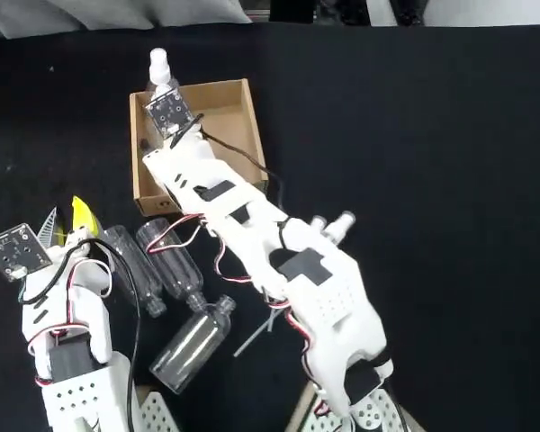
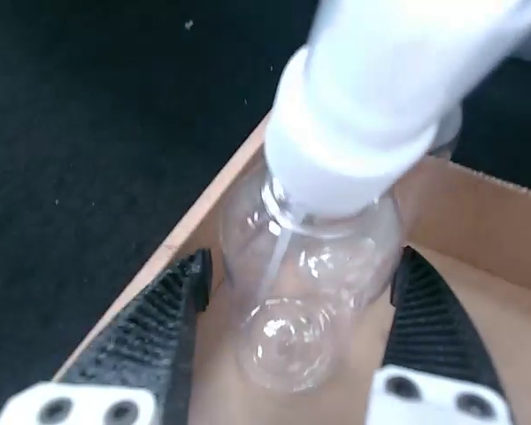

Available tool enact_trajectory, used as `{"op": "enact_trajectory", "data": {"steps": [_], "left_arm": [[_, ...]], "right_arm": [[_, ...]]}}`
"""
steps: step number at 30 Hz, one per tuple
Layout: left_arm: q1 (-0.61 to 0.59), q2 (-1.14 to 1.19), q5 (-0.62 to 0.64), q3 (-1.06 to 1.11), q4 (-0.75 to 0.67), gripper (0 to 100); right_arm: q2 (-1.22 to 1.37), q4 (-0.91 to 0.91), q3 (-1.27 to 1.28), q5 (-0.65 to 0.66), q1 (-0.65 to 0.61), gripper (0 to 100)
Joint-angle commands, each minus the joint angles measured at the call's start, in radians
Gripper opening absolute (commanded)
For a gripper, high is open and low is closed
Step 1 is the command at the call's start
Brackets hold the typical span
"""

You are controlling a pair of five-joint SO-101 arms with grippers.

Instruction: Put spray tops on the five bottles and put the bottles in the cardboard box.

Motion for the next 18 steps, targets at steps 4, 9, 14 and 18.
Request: {"op": "enact_trajectory", "data": {"steps": [4, 9, 14, 18], "left_arm": [[-0.007, -0.011, -0.011, 0.024, -0.025, 11], [-0.007, -0.009, -0.011, 0.024, -0.025, 11], [-0.007, -0.009, -0.011, 0.024, -0.025, 11], [-0.007, -0.009, -0.011, 0.024, -0.025, 11]], "right_arm": [[-0.102, 0.110, 0.001, 0.006, -0.012, 26.9], [-0.157, 0.123, 0.047, 0.006, -0.011, 26.9], [-0.206, 0.126, 0.096, 0.006, -0.011, 26.7], [-0.240, 0.126, 0.133, 0.006, -0.011, 26.6]]}}
